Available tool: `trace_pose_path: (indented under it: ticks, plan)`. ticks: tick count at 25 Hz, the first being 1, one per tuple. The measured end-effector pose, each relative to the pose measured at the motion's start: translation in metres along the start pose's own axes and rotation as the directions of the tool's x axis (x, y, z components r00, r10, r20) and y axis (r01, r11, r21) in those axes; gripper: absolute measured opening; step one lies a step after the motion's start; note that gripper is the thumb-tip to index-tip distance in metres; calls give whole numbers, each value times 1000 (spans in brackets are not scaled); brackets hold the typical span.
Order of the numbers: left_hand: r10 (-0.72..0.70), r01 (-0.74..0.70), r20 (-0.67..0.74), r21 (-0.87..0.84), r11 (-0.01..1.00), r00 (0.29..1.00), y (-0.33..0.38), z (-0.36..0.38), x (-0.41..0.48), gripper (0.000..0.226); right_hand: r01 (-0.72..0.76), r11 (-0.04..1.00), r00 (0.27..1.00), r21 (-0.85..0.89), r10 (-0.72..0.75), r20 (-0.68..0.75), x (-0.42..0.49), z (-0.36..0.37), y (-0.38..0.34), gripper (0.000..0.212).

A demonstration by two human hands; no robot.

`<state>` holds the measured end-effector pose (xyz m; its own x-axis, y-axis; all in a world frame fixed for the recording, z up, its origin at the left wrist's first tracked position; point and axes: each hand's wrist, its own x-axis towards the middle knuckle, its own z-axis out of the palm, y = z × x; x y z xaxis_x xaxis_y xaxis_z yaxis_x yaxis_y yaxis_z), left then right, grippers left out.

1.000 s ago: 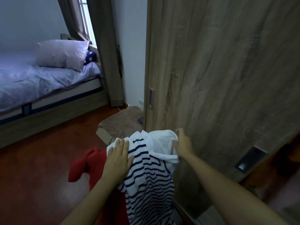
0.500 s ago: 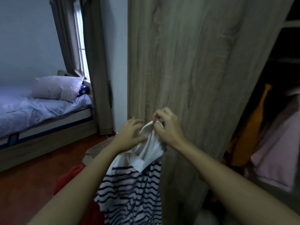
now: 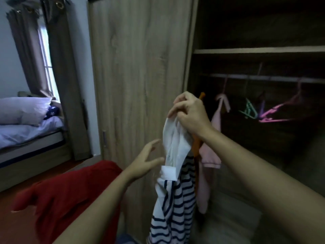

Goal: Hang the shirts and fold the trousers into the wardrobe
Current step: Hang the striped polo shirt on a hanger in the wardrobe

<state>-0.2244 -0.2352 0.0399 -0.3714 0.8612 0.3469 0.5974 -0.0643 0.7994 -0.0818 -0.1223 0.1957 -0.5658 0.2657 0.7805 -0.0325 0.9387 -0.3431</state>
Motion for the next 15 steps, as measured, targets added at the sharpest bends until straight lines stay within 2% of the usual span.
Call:
trace_pose_path:
  ticks: [2, 4, 6, 8, 9, 10, 12, 13, 14, 15]
  plan:
    - [81, -69, 61, -171, 983, 995, 42, 37, 11, 52, 39, 999, 998, -36, -37, 41, -17, -25, -2, 34]
    - [98, -99, -14, -199, 975, 995, 61, 67, 13, 35, -4, 996, 1000, -84, 6, 21, -32, -55, 5, 33]
    - [93, -98, -106, -46, 994, 990, 53, 89, 6, 34, -88, 987, 996, -133, 86, -25, -46, -84, 18, 33]
    - [86, -85, -2, 150, 985, 996, 39, 103, -3, 47, -175, 969, 983, -171, 163, -83, -65, -114, 31, 33]
    - [80, -90, 53, 207, 974, 995, 35, 103, -6, 47, -212, 954, 976, -211, 196, -94, -74, -128, 38, 31]
    - [89, -101, 61, 235, 967, 994, 32, 97, -3, 37, -249, 927, 968, -280, 236, -81, -82, -141, 47, 28]
    - [130, -120, -22, 250, 961, 991, 48, 75, 10, 6, -314, 789, 928, -527, 372, 4, -97, -166, 64, 16]
    - [151, -127, -78, 251, 960, 985, 56, 63, 18, 12, -333, 687, 882, -646, 470, 46, -105, -175, 69, 12]
    - [174, -136, -128, 261, 956, 976, 64, 55, 25, 20, -344, 598, 823, -724, 563, 73, -112, -181, 73, 18]
    - [201, -147, -178, 278, 949, 963, 74, 50, 30, 17, -350, 541, 771, -765, 630, 93, -118, -185, 74, 23]
